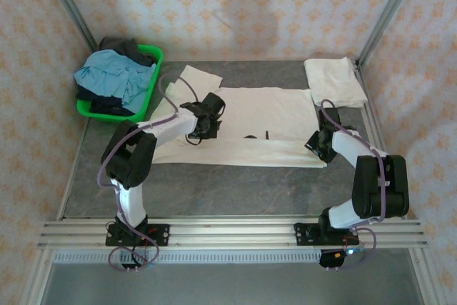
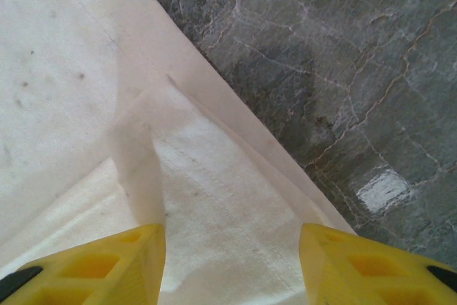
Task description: Fold and stack the t-shirts
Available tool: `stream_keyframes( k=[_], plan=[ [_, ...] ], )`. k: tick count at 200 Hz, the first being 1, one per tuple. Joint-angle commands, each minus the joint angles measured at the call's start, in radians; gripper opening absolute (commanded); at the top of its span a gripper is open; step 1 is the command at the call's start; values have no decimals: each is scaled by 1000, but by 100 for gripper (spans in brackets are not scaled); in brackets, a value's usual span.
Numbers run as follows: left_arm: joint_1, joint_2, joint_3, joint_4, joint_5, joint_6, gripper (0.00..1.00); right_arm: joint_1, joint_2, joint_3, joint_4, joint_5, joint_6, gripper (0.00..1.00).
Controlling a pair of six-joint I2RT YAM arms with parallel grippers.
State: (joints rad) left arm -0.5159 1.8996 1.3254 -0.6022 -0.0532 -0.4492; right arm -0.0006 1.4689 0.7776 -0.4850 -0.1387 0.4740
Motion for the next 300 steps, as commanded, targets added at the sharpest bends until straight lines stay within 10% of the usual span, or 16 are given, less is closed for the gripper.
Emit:
stream_keyframes(
  k=[1,26,52,84,174,211,300],
  plan=[
    [-4,37,49,-67,-41,68,0,7,-4,-6,-18,23,-15,52],
    [-4,-13,37,-103,-53,55,0,7,-16,-3,-30,18,-27,53],
    [-5,-168,-112,-42,-5,72,40,7,-25,-8,-26,8,-33,53],
    [-26,-211,-178,-75,-4,228,53,8,-16,-7,-23,7,-38,53],
    [-31,-52,-71,-93,-109,319,41,7,-7,-2,-17,18,-40,53],
    [-31,-6,-17,-116,-138,332,0,7,-10,-4,-15,17,-36,54],
    [-35,98,212,-161,-159,636,0,7,-9,-6,-12,20,-36,53]
  ],
)
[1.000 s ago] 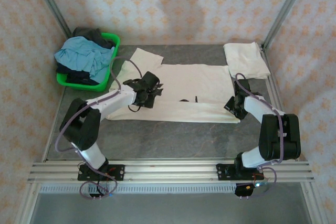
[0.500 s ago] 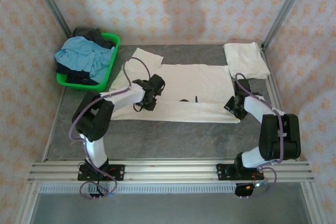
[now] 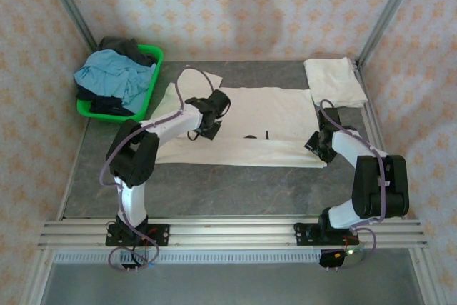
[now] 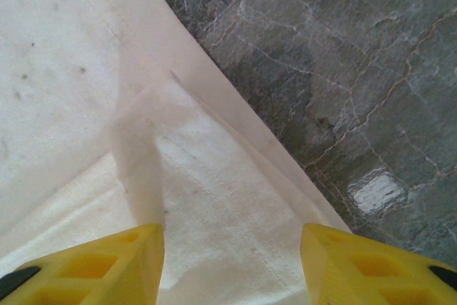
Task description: Fold and stack the t-shirts
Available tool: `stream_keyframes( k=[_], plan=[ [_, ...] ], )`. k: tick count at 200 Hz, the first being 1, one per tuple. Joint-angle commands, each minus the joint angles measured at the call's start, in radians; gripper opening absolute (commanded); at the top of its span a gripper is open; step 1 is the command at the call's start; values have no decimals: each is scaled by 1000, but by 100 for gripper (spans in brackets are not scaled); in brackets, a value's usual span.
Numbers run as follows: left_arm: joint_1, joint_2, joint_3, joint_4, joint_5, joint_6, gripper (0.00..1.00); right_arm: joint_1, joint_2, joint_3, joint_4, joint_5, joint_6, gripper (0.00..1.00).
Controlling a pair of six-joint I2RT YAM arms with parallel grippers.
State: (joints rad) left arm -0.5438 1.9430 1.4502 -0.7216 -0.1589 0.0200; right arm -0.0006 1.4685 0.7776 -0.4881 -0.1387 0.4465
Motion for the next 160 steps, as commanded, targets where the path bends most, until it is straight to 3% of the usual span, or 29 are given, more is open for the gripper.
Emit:
stream_keyframes(
  k=[1,35,82,91,103,113,145,160],
  plan=[
    [-7,57,91,-44,-55,171,0,8,-9,-6,-8,19,-10,53],
    [-8,166,206,-82,-63,307,0,7,-9,-8,-6,10,-8,53],
    [-7,229,304,-89,4,336,0,7,-38,-20,-18,16,-9,53],
    [-4,236,330,-84,-6,318,21,7,-44,-20,-23,18,-10,53],
    [2,246,374,-103,4,286,28,8,-54,-21,-31,23,-11,53],
    [16,242,400,-111,2,227,45,7,-65,-23,-35,26,-13,53],
    [100,103,288,-25,165,2,58,7,-93,-32,-41,37,-14,53],
    [139,2,156,38,161,-98,59,8,-93,-34,-40,38,-16,53]
  ],
)
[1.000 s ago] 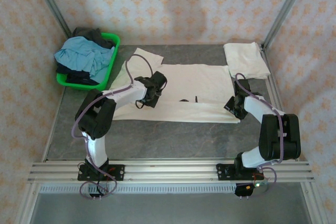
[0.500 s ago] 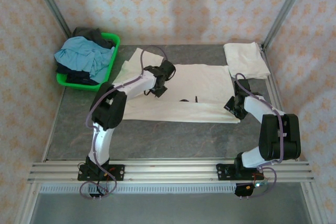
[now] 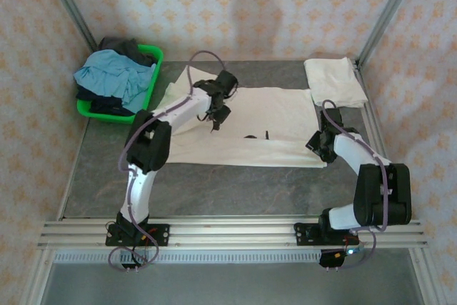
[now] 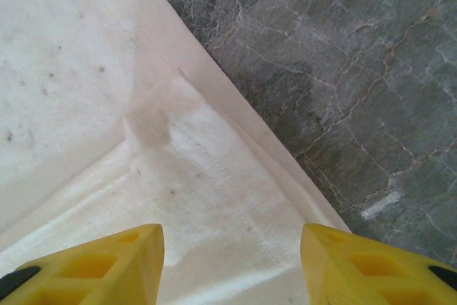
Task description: Fold and stack the t-shirts
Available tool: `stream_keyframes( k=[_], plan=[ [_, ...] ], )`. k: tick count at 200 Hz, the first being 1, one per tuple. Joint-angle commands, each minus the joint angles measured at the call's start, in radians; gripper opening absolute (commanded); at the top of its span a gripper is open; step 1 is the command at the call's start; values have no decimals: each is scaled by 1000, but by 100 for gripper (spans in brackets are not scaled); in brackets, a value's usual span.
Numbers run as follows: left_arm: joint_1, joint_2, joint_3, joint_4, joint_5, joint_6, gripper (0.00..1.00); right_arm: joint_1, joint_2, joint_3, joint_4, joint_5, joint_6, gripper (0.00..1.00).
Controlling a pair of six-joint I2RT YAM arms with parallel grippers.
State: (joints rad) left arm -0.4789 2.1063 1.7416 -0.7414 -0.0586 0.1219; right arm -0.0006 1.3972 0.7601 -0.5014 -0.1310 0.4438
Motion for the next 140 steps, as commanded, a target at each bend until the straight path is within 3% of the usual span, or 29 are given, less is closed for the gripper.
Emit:
stream_keyframes(
  k=[1,21,55,90,114,140],
  plan=[
    [75,-167,-145,59,59,-205,59,7,-22,-16,-27,29,-14,53],
    [94,-231,-255,3,-65,-234,68,7,-21,-16,-25,28,-17,54],
    [90,-239,-373,-2,-191,-89,83,7,-15,-11,-20,23,-23,54],
    [87,-211,-394,29,-144,63,82,7,-16,-13,-19,28,-22,54],
    [99,-126,-357,-2,-225,88,79,7,-15,-12,-22,24,-25,54],
    [111,-59,-285,-36,-219,104,67,7,-15,-11,-19,19,-28,54]
  ],
)
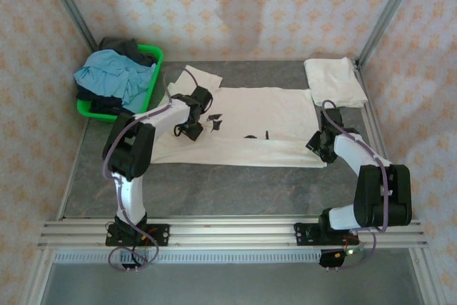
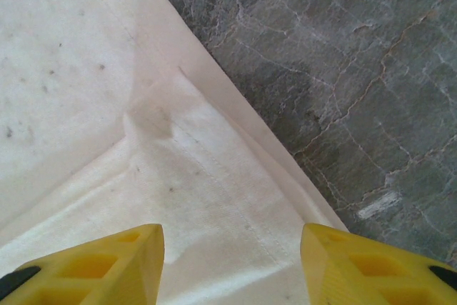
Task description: Fold and stack the t-shirts
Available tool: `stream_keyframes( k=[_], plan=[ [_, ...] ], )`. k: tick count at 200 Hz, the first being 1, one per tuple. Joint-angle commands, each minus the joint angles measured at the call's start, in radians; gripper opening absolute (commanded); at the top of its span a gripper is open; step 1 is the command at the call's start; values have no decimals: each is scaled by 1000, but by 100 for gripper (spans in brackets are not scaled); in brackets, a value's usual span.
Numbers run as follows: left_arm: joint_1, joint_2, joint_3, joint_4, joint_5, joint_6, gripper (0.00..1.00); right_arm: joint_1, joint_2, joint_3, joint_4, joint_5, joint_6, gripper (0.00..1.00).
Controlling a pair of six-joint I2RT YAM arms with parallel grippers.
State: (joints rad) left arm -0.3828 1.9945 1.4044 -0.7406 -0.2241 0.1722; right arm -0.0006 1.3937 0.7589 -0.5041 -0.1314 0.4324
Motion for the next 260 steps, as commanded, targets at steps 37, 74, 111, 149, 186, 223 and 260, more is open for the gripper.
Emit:
stream_keyframes(
  k=[37,74,111,149,186,223,260],
  plan=[
    [15,116,125,-60,-92,63,40,7,-21,-18,-10,20,-15,54],
    [15,152,196,-96,-94,80,33,7,-26,-20,-11,23,-16,54],
    [15,174,252,-114,-100,132,16,7,-21,-21,-8,17,-15,53],
    [13,200,307,-137,-114,229,10,7,-27,-24,-6,18,-16,53],
    [-9,255,322,-111,-198,358,5,7,-26,-22,-8,17,-17,53],
    [-10,281,379,-111,-192,420,5,7,-26,-22,-13,16,-18,53],
    [-14,298,435,-113,-187,484,8,7,-28,-21,-15,18,-18,53]
  ],
)
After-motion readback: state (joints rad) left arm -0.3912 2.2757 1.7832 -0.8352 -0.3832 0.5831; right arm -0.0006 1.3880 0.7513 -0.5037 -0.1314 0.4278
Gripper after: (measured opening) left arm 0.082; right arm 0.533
